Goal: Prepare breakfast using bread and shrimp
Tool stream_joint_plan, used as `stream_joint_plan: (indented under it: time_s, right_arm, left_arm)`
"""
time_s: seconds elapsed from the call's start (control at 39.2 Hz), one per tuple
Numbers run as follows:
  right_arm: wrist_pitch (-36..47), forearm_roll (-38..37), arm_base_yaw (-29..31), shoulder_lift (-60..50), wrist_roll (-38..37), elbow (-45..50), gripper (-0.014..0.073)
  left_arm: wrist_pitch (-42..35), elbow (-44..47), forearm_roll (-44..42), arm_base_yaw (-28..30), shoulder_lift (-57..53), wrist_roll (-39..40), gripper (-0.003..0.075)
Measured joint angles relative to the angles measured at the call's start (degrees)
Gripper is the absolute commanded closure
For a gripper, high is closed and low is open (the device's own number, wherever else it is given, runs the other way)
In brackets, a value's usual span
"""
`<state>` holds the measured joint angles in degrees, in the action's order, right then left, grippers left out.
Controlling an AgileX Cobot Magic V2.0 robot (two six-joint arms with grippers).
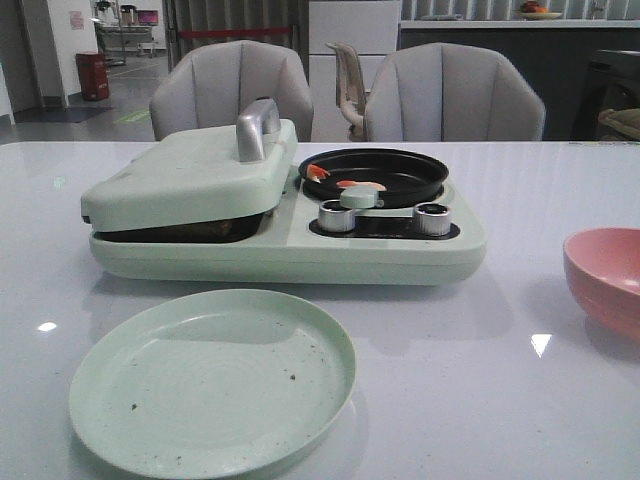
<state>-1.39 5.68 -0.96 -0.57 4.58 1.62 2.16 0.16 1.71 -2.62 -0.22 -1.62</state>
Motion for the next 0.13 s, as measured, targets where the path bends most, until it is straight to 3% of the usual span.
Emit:
stream_joint_plan:
  time_s: [0.13]
  right_arm:
    - [0.0,0.0,0.0,0.0,0.0,0.0,0.056]
  left_arm:
    - [0.0,0.0,0.0,0.0,0.0,0.0,0.0619]
